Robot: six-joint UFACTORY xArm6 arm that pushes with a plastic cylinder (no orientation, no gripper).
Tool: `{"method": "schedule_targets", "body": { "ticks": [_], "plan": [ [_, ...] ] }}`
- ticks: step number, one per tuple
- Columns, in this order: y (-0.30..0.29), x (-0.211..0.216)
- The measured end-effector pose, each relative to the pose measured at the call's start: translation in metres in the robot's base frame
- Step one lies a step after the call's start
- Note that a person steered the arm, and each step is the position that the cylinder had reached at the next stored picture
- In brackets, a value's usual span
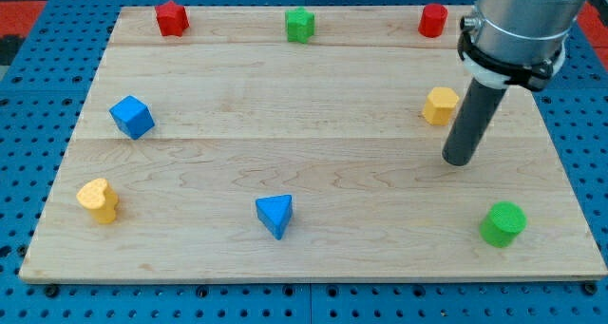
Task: Move the green star slightly to the left
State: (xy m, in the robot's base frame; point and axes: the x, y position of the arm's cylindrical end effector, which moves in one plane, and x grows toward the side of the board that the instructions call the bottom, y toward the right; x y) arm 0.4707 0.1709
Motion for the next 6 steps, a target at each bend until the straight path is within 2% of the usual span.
{"method": "schedule_targets", "body": {
  "ticks": [1, 2, 3, 4, 5, 6],
  "plan": [
    [0.092, -0.013],
    [0.127, -0.074],
    [0.066, -0.169],
    [-0.070, -0.201],
    [-0.172, -0.251],
    [-0.196, -0.272]
  ]
}}
